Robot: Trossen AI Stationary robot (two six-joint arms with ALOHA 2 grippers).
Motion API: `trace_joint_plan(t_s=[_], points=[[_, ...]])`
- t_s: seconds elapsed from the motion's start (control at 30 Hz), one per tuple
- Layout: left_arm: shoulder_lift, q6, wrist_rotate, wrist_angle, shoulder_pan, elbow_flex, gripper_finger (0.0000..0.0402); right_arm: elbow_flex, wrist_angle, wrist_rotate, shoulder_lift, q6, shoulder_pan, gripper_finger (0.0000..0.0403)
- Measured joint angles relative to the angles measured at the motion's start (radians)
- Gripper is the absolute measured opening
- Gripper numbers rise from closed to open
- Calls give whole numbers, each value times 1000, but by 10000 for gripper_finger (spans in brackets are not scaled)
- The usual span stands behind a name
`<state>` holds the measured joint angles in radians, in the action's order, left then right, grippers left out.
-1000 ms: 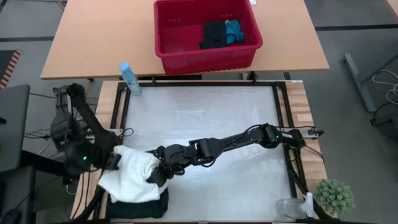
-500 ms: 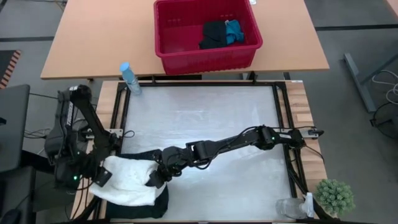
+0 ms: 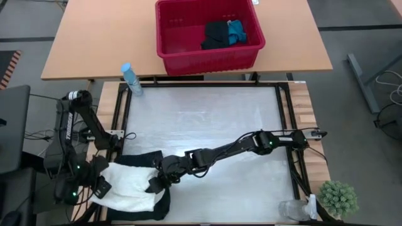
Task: Fold Laundry from Bin
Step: Stack the white shirt on top of the black pants
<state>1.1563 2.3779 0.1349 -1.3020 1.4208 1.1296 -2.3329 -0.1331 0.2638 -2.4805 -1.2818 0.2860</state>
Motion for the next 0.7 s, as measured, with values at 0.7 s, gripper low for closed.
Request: trace_joint_plan(t_s=[0.7], points=[[15, 4, 10, 196, 15, -233, 44, -3, -114, 3, -81, 114, -14, 79]])
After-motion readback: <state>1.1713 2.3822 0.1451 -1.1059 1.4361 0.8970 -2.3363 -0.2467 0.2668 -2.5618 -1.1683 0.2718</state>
